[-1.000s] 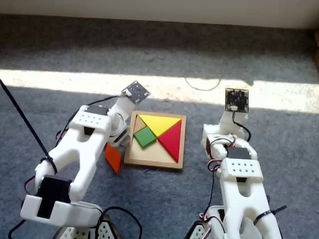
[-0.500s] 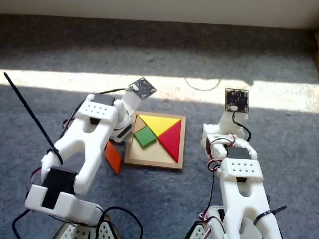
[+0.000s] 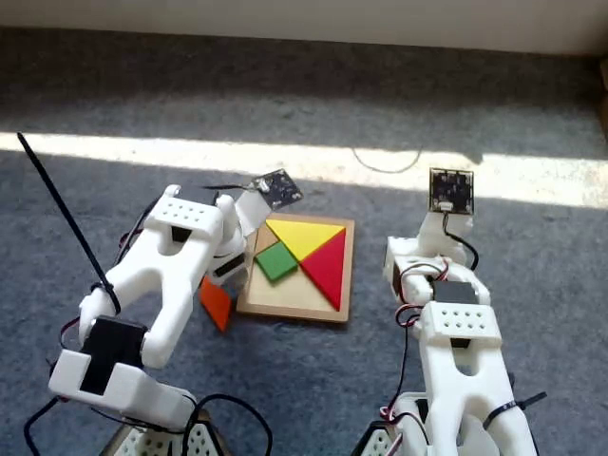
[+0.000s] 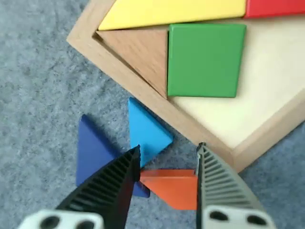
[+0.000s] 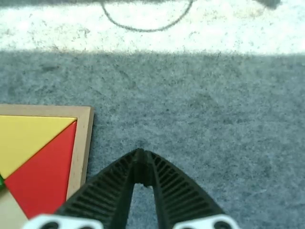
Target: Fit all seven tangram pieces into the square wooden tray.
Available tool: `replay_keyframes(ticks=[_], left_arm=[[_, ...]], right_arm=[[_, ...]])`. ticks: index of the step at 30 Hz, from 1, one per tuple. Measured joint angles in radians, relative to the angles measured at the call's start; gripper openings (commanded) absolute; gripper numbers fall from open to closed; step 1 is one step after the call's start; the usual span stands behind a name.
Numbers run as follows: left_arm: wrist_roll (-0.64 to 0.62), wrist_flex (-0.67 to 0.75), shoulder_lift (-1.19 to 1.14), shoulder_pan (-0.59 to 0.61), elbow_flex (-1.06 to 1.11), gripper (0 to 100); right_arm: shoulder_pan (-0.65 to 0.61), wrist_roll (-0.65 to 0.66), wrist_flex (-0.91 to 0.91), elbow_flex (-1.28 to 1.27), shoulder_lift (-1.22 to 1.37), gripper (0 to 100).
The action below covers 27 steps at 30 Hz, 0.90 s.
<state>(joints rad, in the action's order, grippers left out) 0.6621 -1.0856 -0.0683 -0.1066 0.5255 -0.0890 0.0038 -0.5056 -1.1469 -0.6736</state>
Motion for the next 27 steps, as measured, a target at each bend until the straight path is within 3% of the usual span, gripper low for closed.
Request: replay_keyframes(ticks=[12,21,27], left_arm=[[0.012,0.011,-0.100,-0.005,-0.091,16],[0.164,0.005,-0.117,0.005,-0.091,16],[0.187,-0.020,-0.118,0.008,-0.091,16]], right_arm=[[-0.032,0.035,0.000,-0.005,0.000,0.5],[-0.034,0.035,0.000,-0.005,0.000,0.5],[-0.034,0.041,0.000,-0.005,0.000,0.5]])
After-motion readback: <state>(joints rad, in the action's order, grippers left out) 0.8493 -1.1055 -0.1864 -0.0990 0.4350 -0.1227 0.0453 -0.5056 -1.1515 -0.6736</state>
